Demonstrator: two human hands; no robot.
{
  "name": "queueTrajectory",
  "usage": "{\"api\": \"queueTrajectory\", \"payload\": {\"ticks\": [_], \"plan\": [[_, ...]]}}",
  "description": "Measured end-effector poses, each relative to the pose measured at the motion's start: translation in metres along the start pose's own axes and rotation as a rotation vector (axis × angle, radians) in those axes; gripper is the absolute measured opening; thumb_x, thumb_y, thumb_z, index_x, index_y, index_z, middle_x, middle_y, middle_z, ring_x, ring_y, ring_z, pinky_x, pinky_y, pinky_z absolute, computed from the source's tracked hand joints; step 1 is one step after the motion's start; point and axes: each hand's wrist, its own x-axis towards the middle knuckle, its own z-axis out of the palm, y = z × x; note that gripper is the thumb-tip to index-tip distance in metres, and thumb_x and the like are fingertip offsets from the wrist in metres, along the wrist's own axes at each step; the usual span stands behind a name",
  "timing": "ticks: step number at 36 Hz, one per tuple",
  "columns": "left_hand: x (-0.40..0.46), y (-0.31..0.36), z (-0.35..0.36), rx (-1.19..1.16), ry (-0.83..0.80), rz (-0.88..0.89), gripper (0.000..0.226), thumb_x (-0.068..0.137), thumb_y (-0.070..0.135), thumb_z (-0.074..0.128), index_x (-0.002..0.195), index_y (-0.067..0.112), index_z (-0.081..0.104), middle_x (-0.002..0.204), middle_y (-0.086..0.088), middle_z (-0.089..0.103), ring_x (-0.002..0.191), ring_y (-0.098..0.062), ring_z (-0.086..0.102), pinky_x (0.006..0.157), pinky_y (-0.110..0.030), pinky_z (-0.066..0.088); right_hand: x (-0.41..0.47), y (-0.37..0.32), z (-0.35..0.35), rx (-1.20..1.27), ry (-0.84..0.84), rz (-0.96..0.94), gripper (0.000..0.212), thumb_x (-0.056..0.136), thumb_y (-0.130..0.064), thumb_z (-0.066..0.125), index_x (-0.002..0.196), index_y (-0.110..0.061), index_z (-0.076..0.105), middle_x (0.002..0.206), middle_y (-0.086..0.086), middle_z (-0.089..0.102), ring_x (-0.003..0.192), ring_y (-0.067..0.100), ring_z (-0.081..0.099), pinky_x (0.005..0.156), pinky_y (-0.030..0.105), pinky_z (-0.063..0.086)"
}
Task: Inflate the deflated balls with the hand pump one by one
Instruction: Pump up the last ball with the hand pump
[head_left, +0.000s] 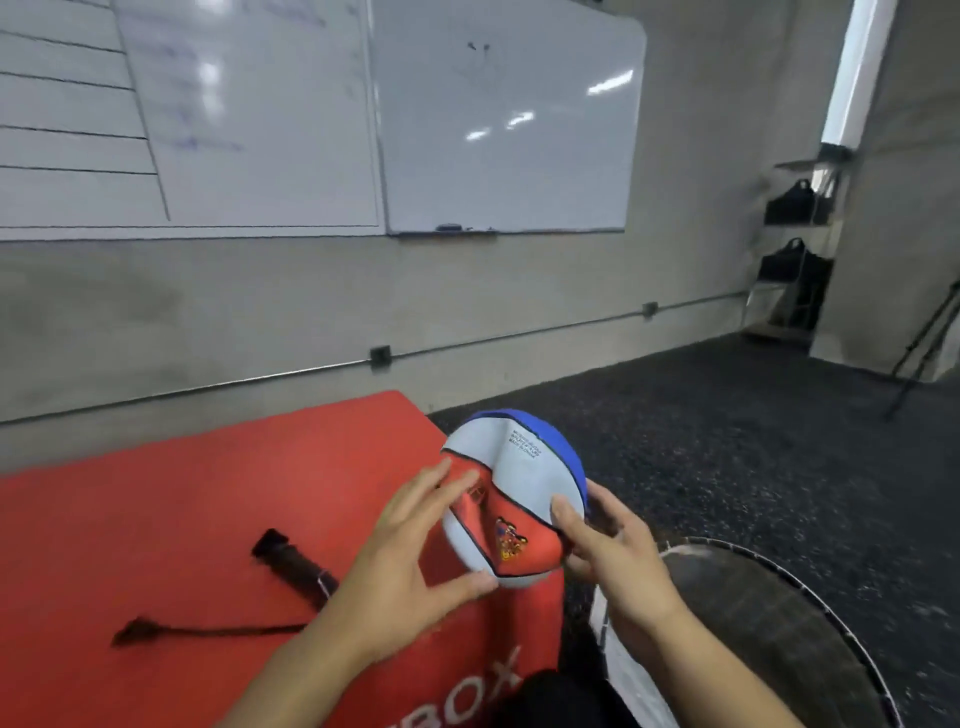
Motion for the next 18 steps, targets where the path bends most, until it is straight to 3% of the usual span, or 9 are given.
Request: {"api": "queueTrajectory", "payload": {"ticks": [2, 4, 7, 10, 13, 15, 18], "plan": [[-0.022, -0.01, -0.029, 0.049, 0.044, -0.035, 0.09, 0.075, 0.076, 0.074, 0.154, 0.057, 0.036, 0.167, 0.031, 0.018, 0.157, 0.005, 0.006, 0.121, -0.009, 0.005, -0.003, 0.004, 0.042, 0.027, -0.064, 0.029, 0.032, 0.094, -0.013, 0.074, 0.126, -0.012, 0.07, 0.117, 0.011, 0.078, 0.108, 0.029, 0.075, 0.096, 0.048, 0.061], [-0.044, -0.021, -0.056, 0.103, 0.096, -0.08, 0.091, 0.074, 0.079, 0.073, 0.154, 0.056, 0.036, 0.167, 0.029, 0.021, 0.159, -0.001, 0.006, 0.126, -0.021, 0.009, -0.008, 0.01, 0.083, 0.028, -0.123, 0.05, 0.031, 0.094, -0.017, 0.075, 0.124, -0.013, 0.072, 0.117, 0.009, 0.077, 0.105, 0.023, 0.075, 0.096, 0.049, 0.06], [-0.079, -0.04, -0.091, 0.16, 0.171, -0.164, 0.087, 0.074, 0.076, 0.073, 0.151, 0.061, 0.035, 0.165, 0.03, 0.024, 0.16, -0.005, 0.004, 0.126, -0.035, 0.015, -0.018, 0.022, 0.138, 0.009, -0.228, 0.1, 0.023, 0.097, -0.019, 0.073, 0.119, -0.015, 0.074, 0.109, 0.004, 0.078, 0.091, 0.012, 0.073, 0.083, 0.04, 0.061], [-0.113, -0.056, -0.12, 0.162, 0.242, -0.233, 0.087, 0.072, 0.074, 0.074, 0.15, 0.064, 0.035, 0.162, 0.037, 0.025, 0.16, -0.003, 0.001, 0.125, -0.032, 0.014, -0.031, 0.037, 0.187, -0.015, -0.32, 0.148, 0.019, 0.098, -0.022, 0.07, 0.115, -0.015, 0.074, 0.101, -0.001, 0.08, 0.079, 0.007, 0.072, 0.069, 0.032, 0.057], [-0.142, -0.073, -0.139, 0.155, 0.295, -0.31, 0.1, 0.066, 0.08, 0.077, 0.153, 0.05, 0.039, 0.162, 0.036, 0.03, 0.159, -0.002, -0.004, 0.122, -0.017, 0.009, -0.04, 0.054, 0.228, -0.016, -0.377, 0.232, 0.021, 0.098, -0.026, 0.071, 0.116, -0.014, 0.074, 0.097, -0.002, 0.079, 0.074, 0.01, 0.071, 0.063, 0.029, 0.058], [-0.158, -0.085, -0.148, 0.145, 0.329, -0.368, 0.107, 0.062, 0.08, 0.079, 0.155, 0.045, 0.04, 0.162, 0.032, 0.031, 0.159, -0.001, -0.009, 0.119, -0.013, 0.009, -0.044, 0.066, 0.251, -0.018, -0.411, 0.276, 0.024, 0.099, -0.028, 0.071, 0.117, -0.013, 0.073, 0.098, 0.0, 0.078, 0.076, 0.012, 0.071, 0.065, 0.03, 0.059], [-0.177, -0.102, -0.161, 0.141, 0.39, -0.456, 0.103, 0.06, 0.067, 0.084, 0.153, 0.048, 0.042, 0.161, 0.034, 0.022, 0.157, 0.005, -0.011, 0.119, -0.02, 0.015, -0.045, 0.084, 0.282, -0.013, -0.465, 0.308, 0.025, 0.1, -0.028, 0.069, 0.12, -0.014, 0.073, 0.104, 0.0, 0.08, 0.085, 0.013, 0.075, 0.074, 0.034, 0.06]]}}
